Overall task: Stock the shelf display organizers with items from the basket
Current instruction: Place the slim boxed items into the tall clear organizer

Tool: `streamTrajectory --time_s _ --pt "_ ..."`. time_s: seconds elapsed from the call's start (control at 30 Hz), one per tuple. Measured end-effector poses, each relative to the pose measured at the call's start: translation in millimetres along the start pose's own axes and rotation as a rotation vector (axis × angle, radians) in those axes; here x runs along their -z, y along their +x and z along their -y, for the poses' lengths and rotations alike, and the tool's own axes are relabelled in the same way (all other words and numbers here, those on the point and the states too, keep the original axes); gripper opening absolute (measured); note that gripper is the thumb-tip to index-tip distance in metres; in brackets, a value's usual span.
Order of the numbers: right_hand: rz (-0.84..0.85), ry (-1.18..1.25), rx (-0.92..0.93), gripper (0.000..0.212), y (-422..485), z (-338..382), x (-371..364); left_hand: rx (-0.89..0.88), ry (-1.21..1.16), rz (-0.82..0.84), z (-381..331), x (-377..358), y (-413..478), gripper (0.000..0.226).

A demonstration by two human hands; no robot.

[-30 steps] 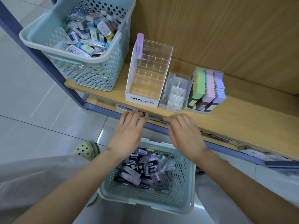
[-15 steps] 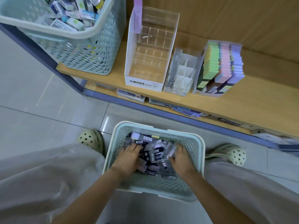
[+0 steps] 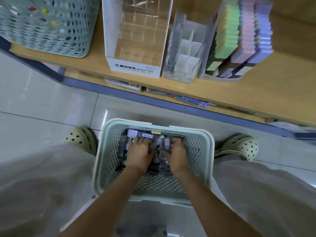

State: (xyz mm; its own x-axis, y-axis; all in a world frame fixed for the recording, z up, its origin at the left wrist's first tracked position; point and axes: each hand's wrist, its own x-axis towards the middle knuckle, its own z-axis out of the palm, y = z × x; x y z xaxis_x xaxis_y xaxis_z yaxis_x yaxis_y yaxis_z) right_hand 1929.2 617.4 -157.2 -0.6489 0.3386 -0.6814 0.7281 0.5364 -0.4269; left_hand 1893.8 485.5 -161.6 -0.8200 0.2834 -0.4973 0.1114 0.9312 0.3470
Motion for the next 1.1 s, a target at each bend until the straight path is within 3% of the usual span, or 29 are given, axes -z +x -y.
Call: streamTrajectory --time_s 0.13,0.2,0.33,0.47,0.63,0.7,0.77,0.8,0.93,1.03,1.1 --pt "0.054 0.031 -0.009 0.022 4 -2 2 0.103 -0.081 -0.008 -6 -2 1 0.017" --pt "0.108 -0.020 0.020 0.012 4 -1 2 0.155 -0.238 0.041 -8 1 1 0.010" --pt "0.133 0.017 0.048 0.029 0 3 3 0.212 -0.549 0.125 -5 12 -4 0.022" --pt "0.234 0.158 0.128 0.015 -8 13 12 0.212 -0.781 0.140 -3 23 -15 0.022" --pt "0.322 0.295 0.200 0.019 -26 27 36 0.211 -0.903 0.188 -18 38 -29 0.007" --pt "0.317 0.302 0.239 0.025 -31 31 45 0.239 -0.925 0.198 -25 42 -33 0.016" --pt "0.315 0.315 0.270 0.020 -37 34 49 0.259 -0.972 0.214 -32 47 -39 0.003" --pt "0.319 0.328 0.284 0.015 -42 36 51 0.248 -1.006 0.201 -32 49 -43 0.012" --pt "0.265 0.161 0.479 0.006 -58 50 54 0.162 -1.123 0.147 -24 64 -60 0.024" --pt "0.186 -0.216 0.696 0.028 -59 66 52 0.205 -1.096 -0.042 -8 74 -71 0.020" --pt "0.136 -0.339 0.759 0.037 -54 72 48 0.232 -1.093 -0.138 2 83 -77 0.015"
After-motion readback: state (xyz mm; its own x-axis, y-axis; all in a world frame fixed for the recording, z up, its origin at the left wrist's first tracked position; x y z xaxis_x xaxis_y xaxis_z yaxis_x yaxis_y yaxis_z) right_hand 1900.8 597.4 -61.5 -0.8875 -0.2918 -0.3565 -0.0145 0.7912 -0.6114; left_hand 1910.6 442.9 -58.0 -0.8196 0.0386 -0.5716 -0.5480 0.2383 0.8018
